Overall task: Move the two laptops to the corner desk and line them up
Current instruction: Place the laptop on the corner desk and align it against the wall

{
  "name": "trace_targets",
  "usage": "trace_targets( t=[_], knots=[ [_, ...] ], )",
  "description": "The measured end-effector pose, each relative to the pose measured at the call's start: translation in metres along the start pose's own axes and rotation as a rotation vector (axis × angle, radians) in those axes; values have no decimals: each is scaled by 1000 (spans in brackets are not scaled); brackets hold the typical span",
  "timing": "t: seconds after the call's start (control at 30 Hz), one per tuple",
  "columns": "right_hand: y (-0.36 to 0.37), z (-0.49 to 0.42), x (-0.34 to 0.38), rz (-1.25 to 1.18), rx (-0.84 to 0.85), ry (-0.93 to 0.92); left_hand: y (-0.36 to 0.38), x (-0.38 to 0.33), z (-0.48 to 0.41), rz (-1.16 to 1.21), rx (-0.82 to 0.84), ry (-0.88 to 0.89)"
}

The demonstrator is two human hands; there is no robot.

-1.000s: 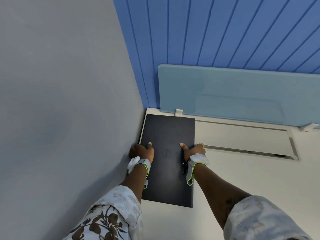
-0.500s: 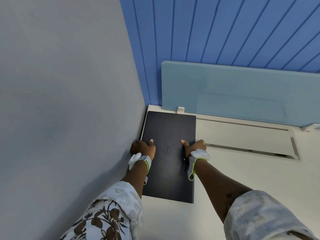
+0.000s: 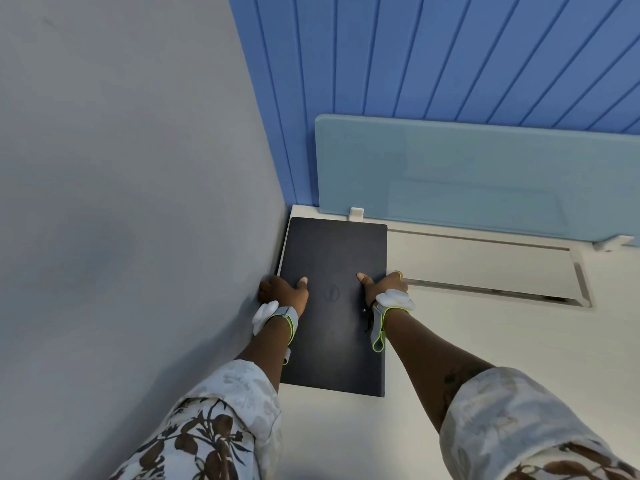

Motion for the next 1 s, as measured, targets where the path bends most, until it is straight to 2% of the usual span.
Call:
trace_targets(
  t=[0.37,0.73,0.87,1.0],
  knots=[
    [3,3,-1,13,-1,-12,2,2,1,-73,2,27],
    [1,5,-7,46,34,-49,1,-7,3,-152,-35,-23],
    [-1,13,-8,46,1,-67,-3,-15,15,-112,-78,-37],
    [-10,23,-7,47,-66,-117,-13,-28,33,-60,-142,34]
  ],
)
Point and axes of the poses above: each hand's wrist, its own z-axis away from the middle knuckle, its own y-axis out of the palm, x = y × z, the point moved 1 cm from there along -z, towards the middle knuckle, and after that the axes turned 1 degree about -z, right-handed, at the moved point
